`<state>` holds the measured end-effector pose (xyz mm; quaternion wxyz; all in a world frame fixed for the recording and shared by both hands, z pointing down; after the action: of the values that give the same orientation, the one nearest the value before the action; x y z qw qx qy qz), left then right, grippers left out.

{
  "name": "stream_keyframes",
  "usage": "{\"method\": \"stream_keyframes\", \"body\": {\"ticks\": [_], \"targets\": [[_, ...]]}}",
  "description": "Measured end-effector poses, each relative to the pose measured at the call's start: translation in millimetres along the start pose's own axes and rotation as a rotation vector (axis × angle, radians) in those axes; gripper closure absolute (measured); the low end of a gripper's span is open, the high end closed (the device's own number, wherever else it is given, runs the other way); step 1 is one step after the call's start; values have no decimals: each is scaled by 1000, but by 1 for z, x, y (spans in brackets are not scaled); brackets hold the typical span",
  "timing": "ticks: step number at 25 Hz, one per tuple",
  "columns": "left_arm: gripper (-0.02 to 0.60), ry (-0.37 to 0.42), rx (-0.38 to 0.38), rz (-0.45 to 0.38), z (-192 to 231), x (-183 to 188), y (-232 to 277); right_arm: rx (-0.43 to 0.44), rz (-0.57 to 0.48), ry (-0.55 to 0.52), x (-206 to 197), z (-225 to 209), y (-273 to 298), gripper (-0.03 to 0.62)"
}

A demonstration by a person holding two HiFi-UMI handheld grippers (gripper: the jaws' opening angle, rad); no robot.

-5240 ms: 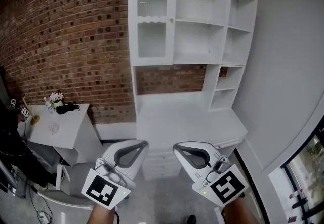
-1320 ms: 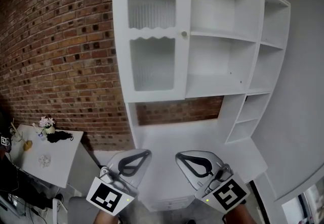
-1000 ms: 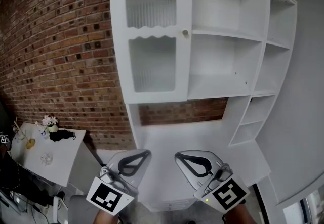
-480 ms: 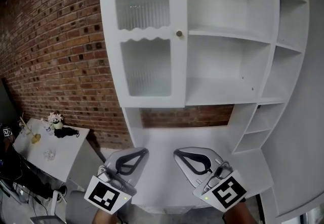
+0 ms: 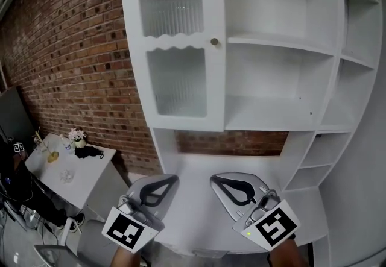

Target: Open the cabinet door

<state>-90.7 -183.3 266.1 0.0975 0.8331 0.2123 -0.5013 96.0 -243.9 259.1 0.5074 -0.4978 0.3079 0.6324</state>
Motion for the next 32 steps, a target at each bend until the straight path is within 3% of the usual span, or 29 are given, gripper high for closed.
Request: {"method": "stream_keyframes", "body": {"ticks": [13,19,28,32], "targets": [[579,29,8,-21,40,0,12,-25,-7,-25,5,-18,28,588],[578,42,-7,-43,67,1,16,-91,-16,-47,27,-41,53,588],[578,56,-13,-64,97,-5,18,-222,-53,-205,70,-95,84,560],[578,47,-14,-67,107,-12,19,-290,-81,-228,85,-121,98,558]]}}
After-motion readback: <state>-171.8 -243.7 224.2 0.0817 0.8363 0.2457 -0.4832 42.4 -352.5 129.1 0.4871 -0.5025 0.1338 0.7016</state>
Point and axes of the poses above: the fingertips, and each gripper's own axes: y forward along the fingers, z to its left, x out of its top, the point moved 9 cm from there along -y, backward along the fingers, and after that the axes turned 3 degrees about y, right-handed, at the moved point
